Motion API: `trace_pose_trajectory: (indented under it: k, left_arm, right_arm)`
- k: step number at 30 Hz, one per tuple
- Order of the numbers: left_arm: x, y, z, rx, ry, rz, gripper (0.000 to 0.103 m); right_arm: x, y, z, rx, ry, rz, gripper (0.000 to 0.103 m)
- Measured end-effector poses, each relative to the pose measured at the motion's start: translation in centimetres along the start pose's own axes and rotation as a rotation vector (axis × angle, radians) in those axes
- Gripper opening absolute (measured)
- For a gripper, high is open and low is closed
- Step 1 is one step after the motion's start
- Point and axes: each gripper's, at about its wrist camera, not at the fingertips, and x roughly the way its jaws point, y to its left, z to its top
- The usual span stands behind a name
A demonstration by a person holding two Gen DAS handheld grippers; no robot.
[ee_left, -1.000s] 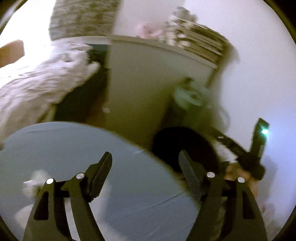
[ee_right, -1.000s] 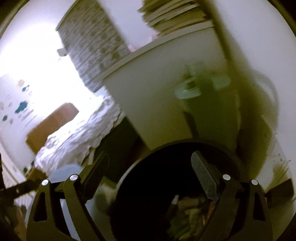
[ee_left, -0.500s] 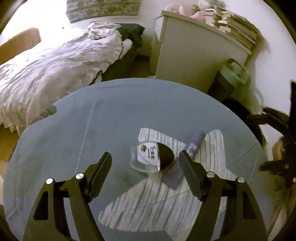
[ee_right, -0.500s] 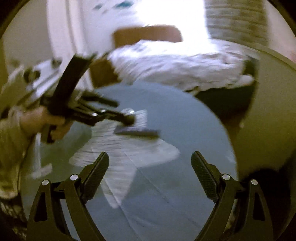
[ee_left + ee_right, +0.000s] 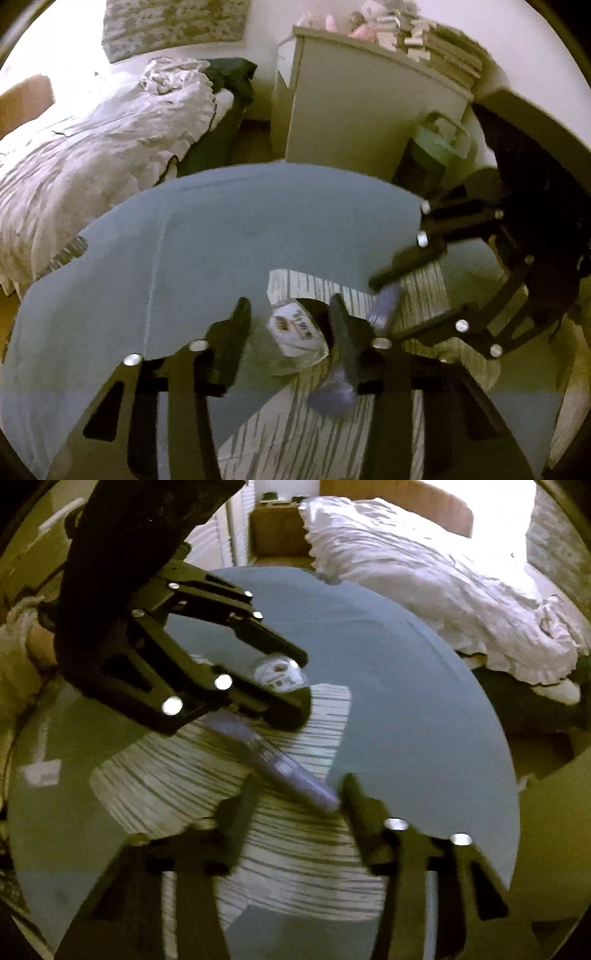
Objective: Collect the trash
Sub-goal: 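Grasp the white eye-drop packet with the left tool while the right tool grasps a dark tube, then carry both items to the black bin and release them inside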
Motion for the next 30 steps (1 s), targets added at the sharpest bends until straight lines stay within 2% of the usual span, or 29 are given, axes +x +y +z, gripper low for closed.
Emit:
trace_pose_trajectory:
  k: [1,2,6,10,12,14,17,18,19,20,23,27,30]
  left_arm:
    - [-0.3,0.3,0.0,-0.024,-0.005,-0.016,0.031]
    - [-0.5,0.7,-0.1,-0.052,-0.004,-0.037,0.029]
    - [-1.1,0.5,-0.4,-0.067,0.003,-0.032,0.026]
    - [-1.1,0.3,-0.7,-0.088,0.041,-0.053,0.030]
    - [-0.5,0.3,-0.8,-0.086,0.068,-0.033,0.046]
    - [-0.4,0.2,-0.9,-0.074,0.055,-0.042,0.058]
    - [0.2,-0.7,-0.9,-0.032,0.052,-0.038,0.058]
    - [0.4,-1.3,-0.9,0.002,0.046,-0.014,0.056]
    - [0.6,-1.8,-0.9,0.039,0.046,0.025,0.045]
    - [0.8,-2.2,-0.9,0.065,0.051,0.055,0.044]
    - [0.8,-2.4,-0.8,0.049,0.056,0.074,0.043]
    - [-0.4,-2.9,-0.2,-0.021,0.014,0.046,0.043]
    - [-1.9,-6.3,2.3,-0.015,-0.066,-0.028,0.043]
  right_arm:
    - [-0.1,0.2,0.0,0.005,0.003,0.000,0.022]
    - [-0.2,0.6,-0.3,0.019,0.002,-0.008,0.018]
    - [-1.1,1.5,-2.0,0.105,-0.044,-0.013,0.013]
    - [-3.8,2.3,-5.4,0.256,-0.146,0.003,0.010]
    - [-5.3,2.7,-7.2,0.326,-0.183,-0.012,0.010]
    - [-6.4,3.0,-9.2,0.408,-0.206,-0.039,0.010]
    - [-7.7,3.4,-12.2,0.540,-0.257,-0.049,0.010]
    - [-8.2,3.4,-13.5,0.590,-0.290,-0.045,0.010]
    - [-8.6,3.4,-14.9,0.631,-0.324,-0.036,0.010]
    - [-9.0,3.4,-16.0,0.678,-0.366,-0.020,0.010]
    - [-10.1,3.1,-18.5,0.793,-0.456,-0.003,0.010]
    - [-12.3,2.0,-20.0,0.866,-0.571,-0.035,0.010]
    - [-15.6,0.3,-21.9,0.931,-0.704,-0.128,0.010]
